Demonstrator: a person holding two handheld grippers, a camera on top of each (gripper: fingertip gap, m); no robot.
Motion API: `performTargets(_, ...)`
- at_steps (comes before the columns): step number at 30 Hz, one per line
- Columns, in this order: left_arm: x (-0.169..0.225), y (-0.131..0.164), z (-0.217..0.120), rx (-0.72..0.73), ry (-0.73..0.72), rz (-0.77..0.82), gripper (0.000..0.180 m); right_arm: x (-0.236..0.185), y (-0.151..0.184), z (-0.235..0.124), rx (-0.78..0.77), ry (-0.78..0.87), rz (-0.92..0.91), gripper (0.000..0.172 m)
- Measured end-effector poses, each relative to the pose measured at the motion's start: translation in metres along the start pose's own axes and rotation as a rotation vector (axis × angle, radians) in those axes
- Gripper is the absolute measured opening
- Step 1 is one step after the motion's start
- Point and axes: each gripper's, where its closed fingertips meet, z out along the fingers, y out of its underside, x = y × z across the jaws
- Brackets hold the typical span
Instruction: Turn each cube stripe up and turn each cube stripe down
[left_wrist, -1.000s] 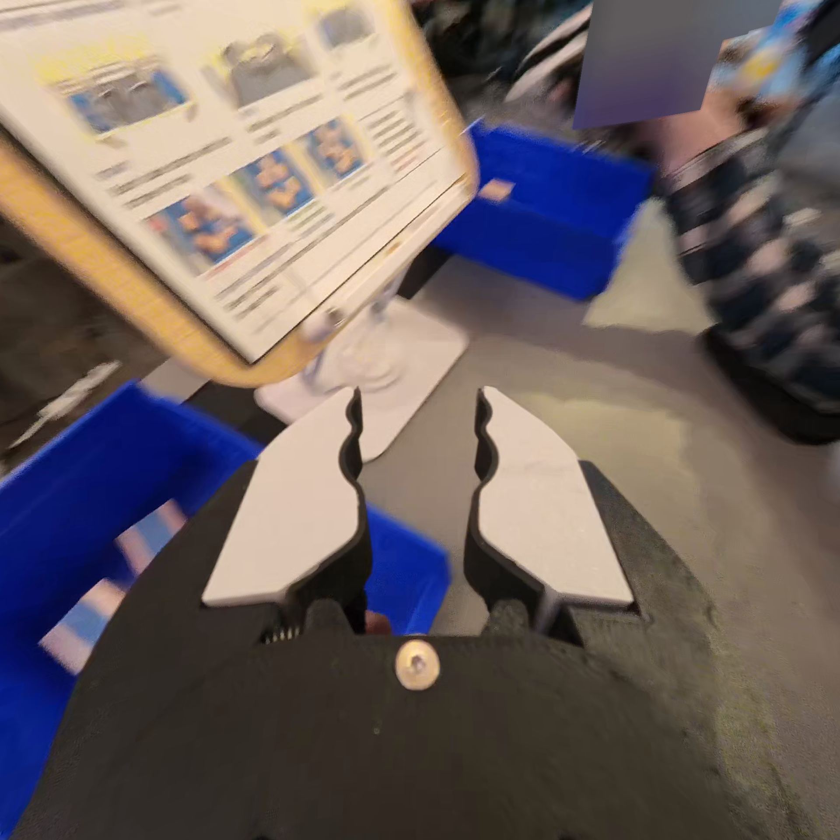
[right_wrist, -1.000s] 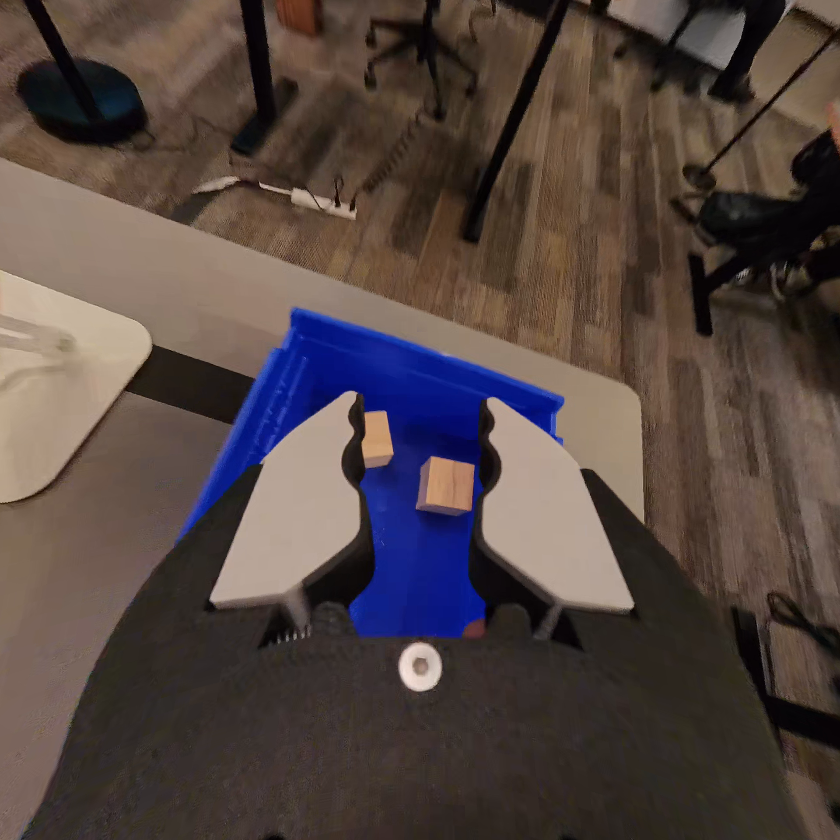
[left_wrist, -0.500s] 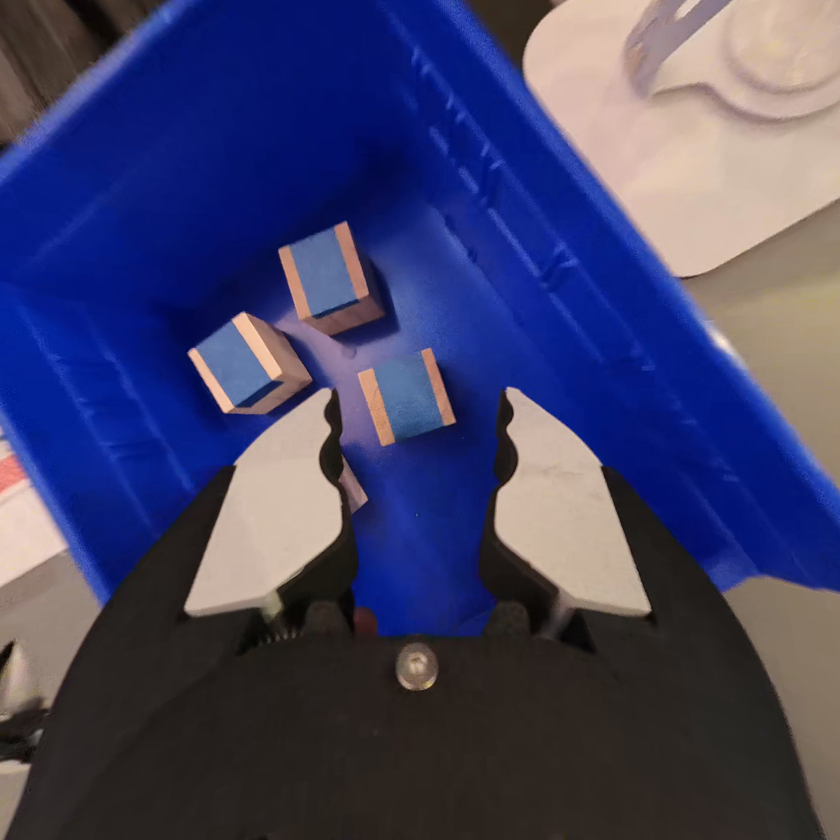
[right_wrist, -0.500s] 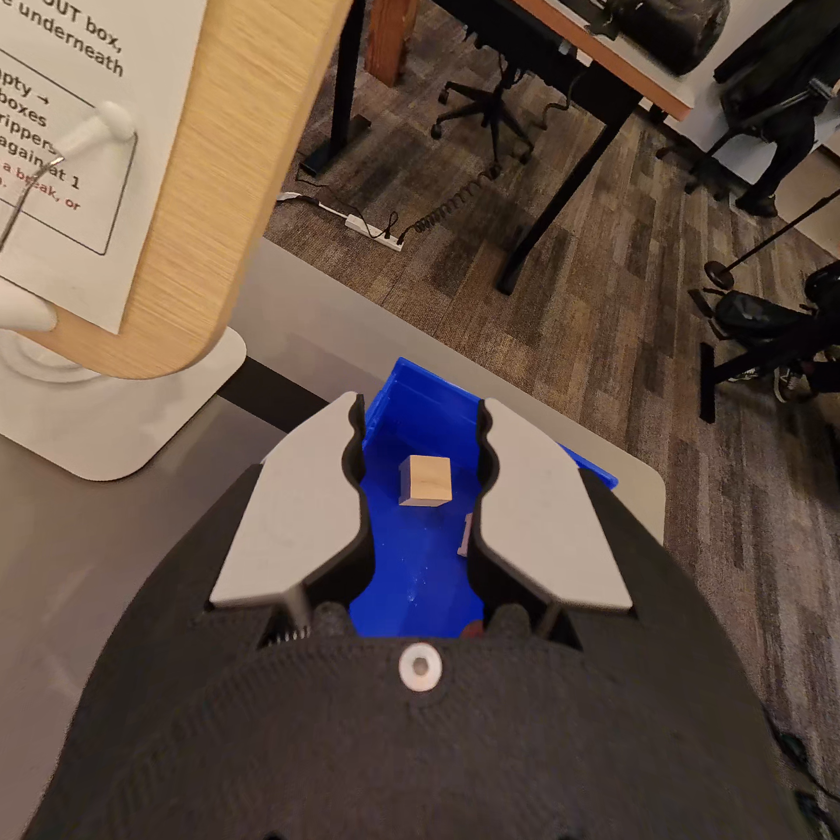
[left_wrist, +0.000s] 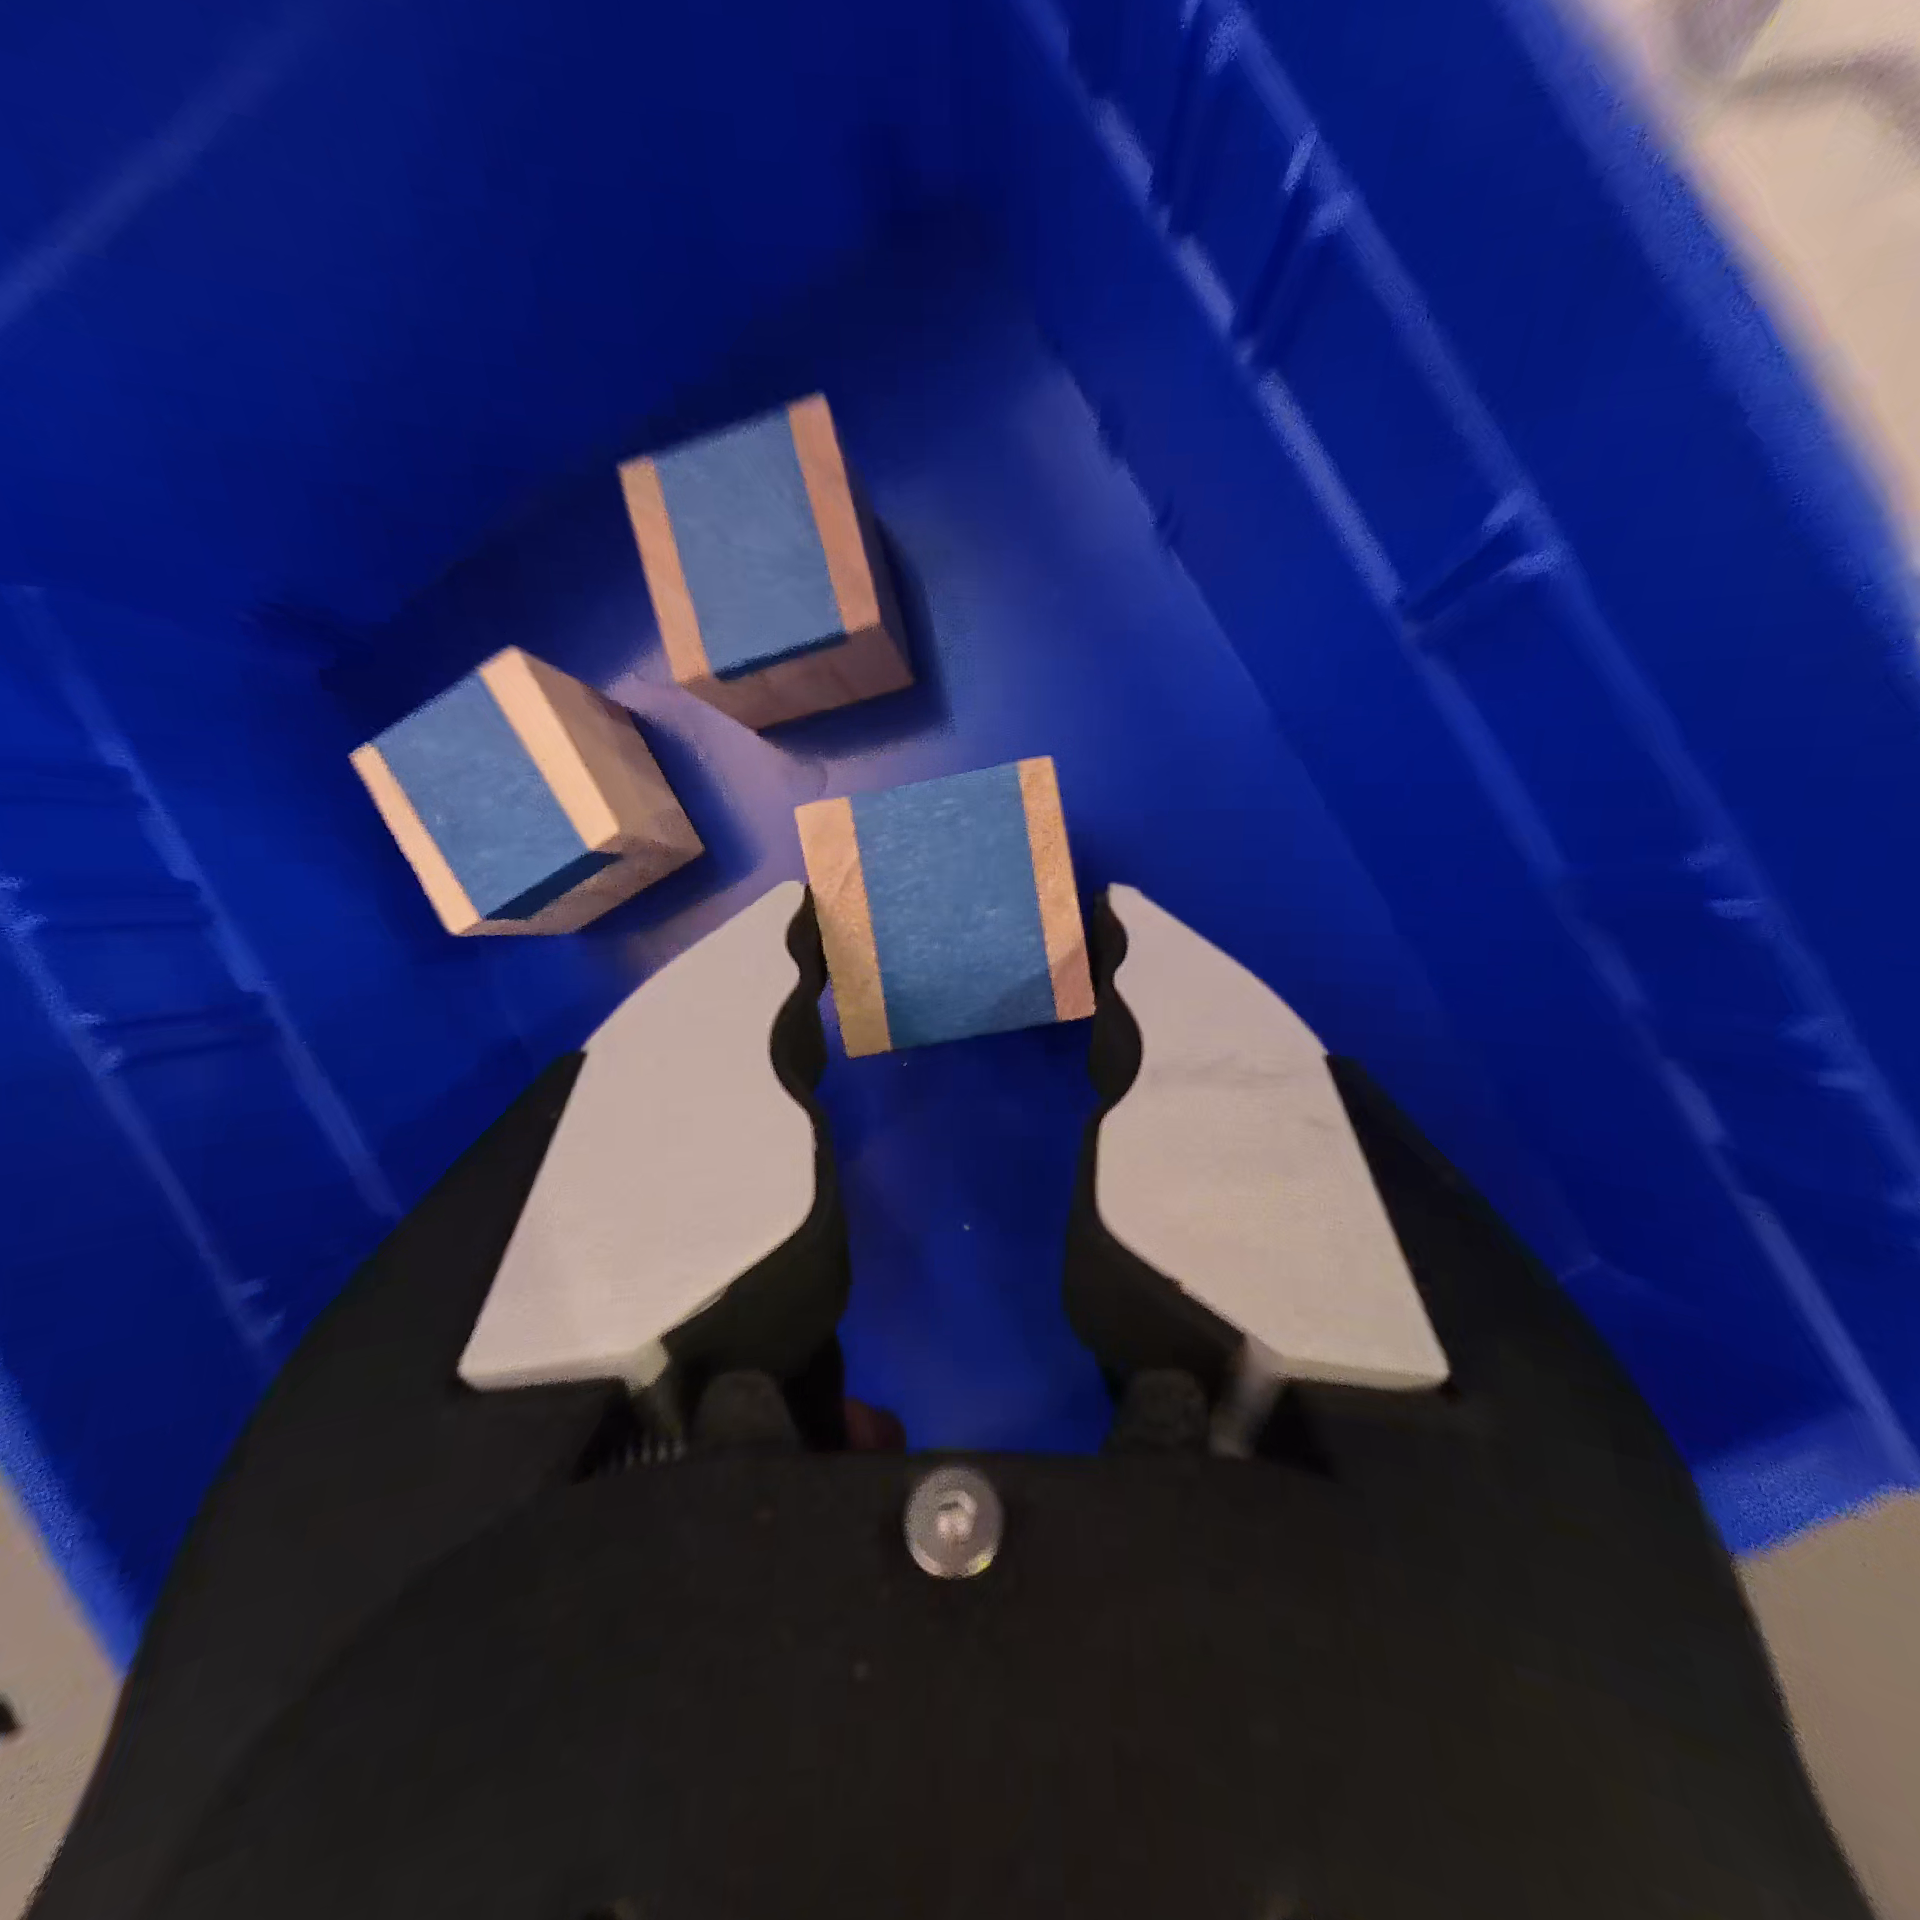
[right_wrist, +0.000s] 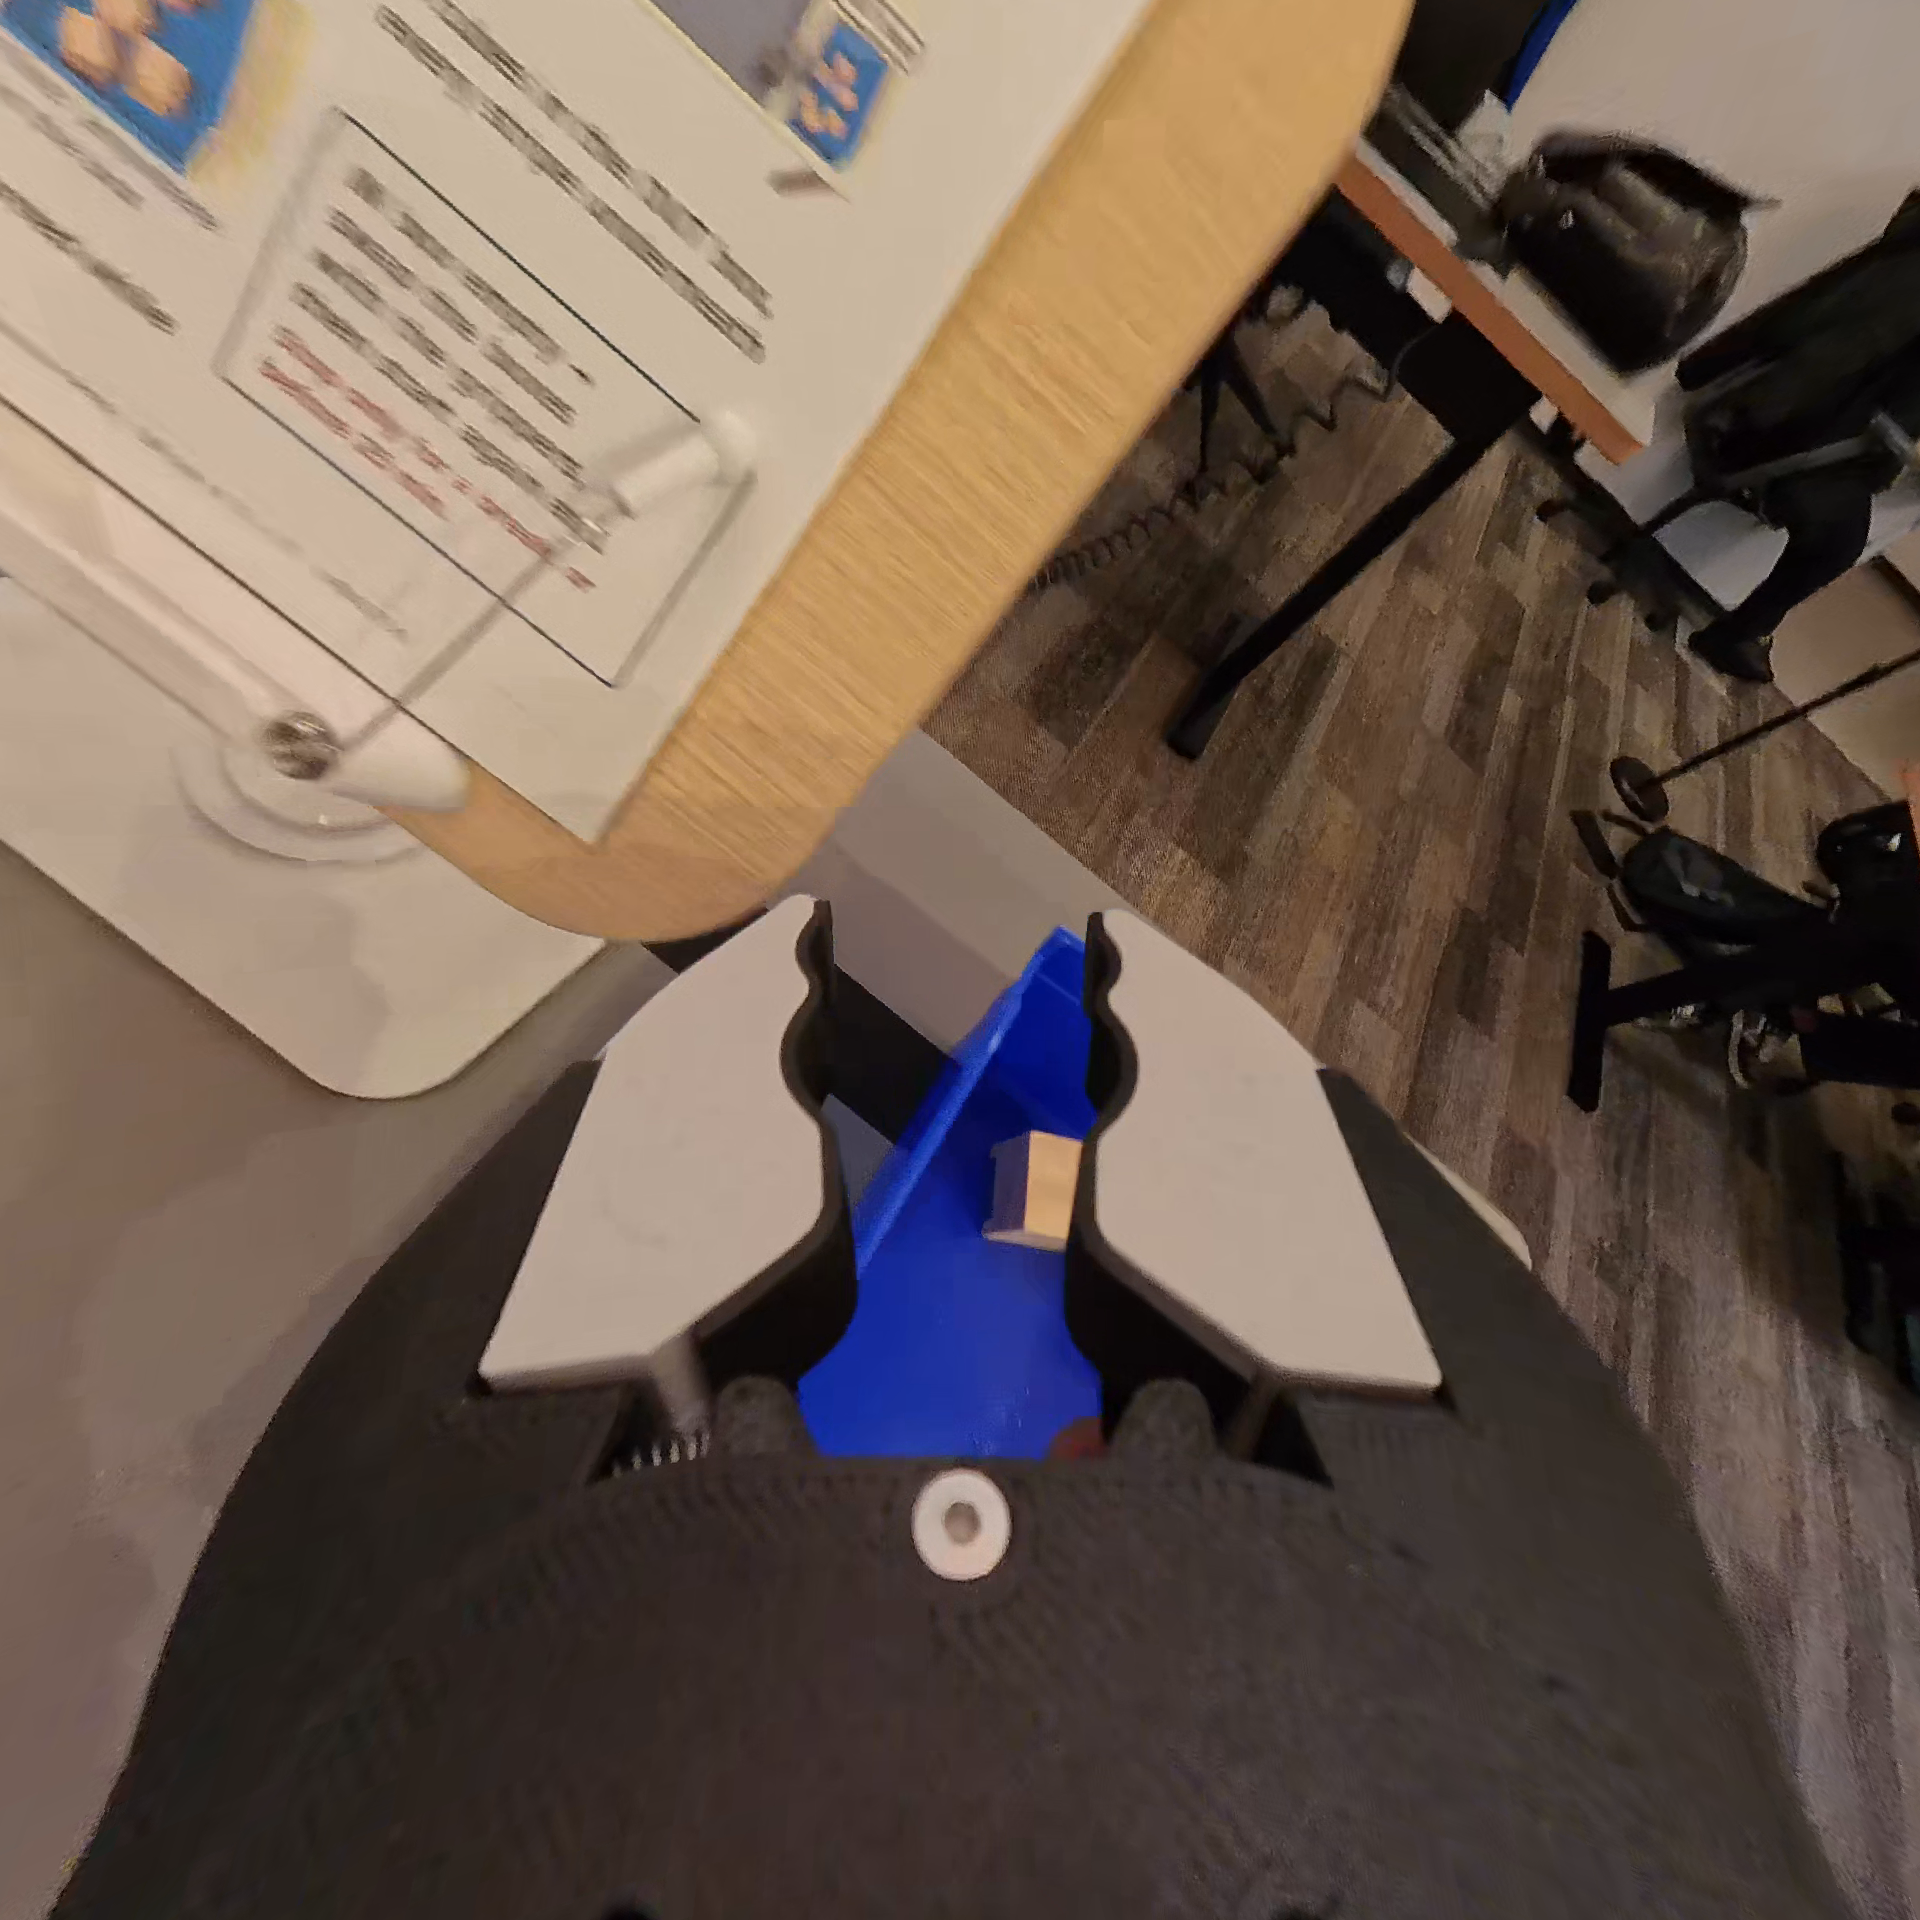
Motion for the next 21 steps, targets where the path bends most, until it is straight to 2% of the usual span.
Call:
performTargets(1,0.000,-0.009,-0.012,0.055,0.024,-0.017,0.049,-0.007,-0.008,-0.002,0.027,-0.010,-0.018,0.046)
performTargets(4,0.008,-0.042,-0.060,0.285,0.158,-0.070,0.049,-0.037,-0.040,-0.014,0.151,-0.055,-0.106,0.050)
performTargets(8,0.052,-0.084,-0.143,0.626,0.551,-0.109,0.048,-0.099,-0.091,-0.041,0.396,-0.115,-0.271,0.057)
performTargets(10,0.083,-0.095,-0.178,0.721,0.776,-0.098,0.048,-0.136,-0.112,-0.056,0.513,-0.134,-0.358,0.061)
performTargets(16,0.167,-0.106,-0.223,0.807,1.164,0.000,0.048,-0.237,-0.133,-0.081,0.740,-0.178,-0.577,0.058)
performTargets(21,0.210,-0.110,-0.226,0.822,1.311,0.011,0.048,-0.263,-0.141,-0.096,0.843,-0.203,-0.566,0.065)
